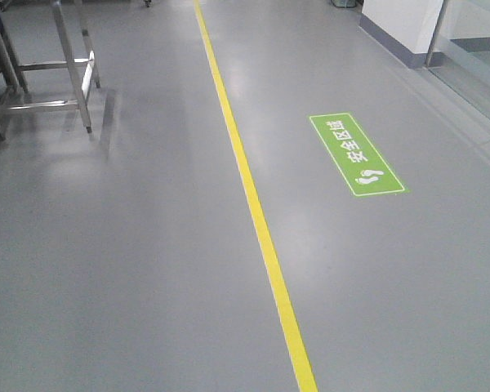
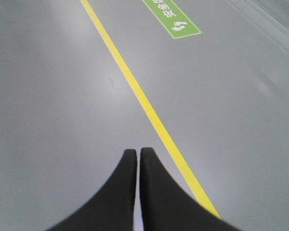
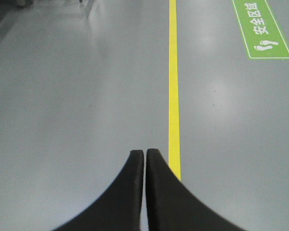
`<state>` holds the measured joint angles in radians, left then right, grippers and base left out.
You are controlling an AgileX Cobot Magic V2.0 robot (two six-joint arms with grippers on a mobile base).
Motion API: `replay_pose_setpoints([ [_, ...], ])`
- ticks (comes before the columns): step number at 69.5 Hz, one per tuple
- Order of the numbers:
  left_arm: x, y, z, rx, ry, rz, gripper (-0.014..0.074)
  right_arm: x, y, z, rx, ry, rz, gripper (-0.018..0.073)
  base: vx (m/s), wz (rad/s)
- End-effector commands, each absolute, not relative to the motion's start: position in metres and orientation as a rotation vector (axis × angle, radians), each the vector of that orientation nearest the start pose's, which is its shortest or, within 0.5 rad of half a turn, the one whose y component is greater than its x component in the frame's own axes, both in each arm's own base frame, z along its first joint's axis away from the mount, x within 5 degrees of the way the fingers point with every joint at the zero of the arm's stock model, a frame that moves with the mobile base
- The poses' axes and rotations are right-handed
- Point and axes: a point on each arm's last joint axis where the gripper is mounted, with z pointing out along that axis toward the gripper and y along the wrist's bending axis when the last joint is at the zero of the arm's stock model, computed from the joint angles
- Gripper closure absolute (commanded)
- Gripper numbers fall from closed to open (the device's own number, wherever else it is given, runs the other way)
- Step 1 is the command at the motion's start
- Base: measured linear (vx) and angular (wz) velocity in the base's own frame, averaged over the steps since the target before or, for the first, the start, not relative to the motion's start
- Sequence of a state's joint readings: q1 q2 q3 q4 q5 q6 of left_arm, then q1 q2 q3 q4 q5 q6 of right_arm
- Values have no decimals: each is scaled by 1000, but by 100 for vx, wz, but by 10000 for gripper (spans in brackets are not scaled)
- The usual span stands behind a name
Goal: Move and align brake pads A on conveyor
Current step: 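Drive along the yellow floor line toward the steel table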
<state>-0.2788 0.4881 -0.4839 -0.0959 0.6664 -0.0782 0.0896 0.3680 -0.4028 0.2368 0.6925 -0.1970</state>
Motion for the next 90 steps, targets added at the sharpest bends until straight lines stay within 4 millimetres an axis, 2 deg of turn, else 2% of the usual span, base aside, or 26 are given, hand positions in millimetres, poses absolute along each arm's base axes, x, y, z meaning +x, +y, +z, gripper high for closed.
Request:
replay_pose_setpoints([
  [1,91,-32,296,157,2081,-335,603,75,19,278,-189,2039,192,566,52,-5],
  [90,91,-32,296,157,2080,-335,603,75,20,277,-193,2053,194,566,57,-1],
])
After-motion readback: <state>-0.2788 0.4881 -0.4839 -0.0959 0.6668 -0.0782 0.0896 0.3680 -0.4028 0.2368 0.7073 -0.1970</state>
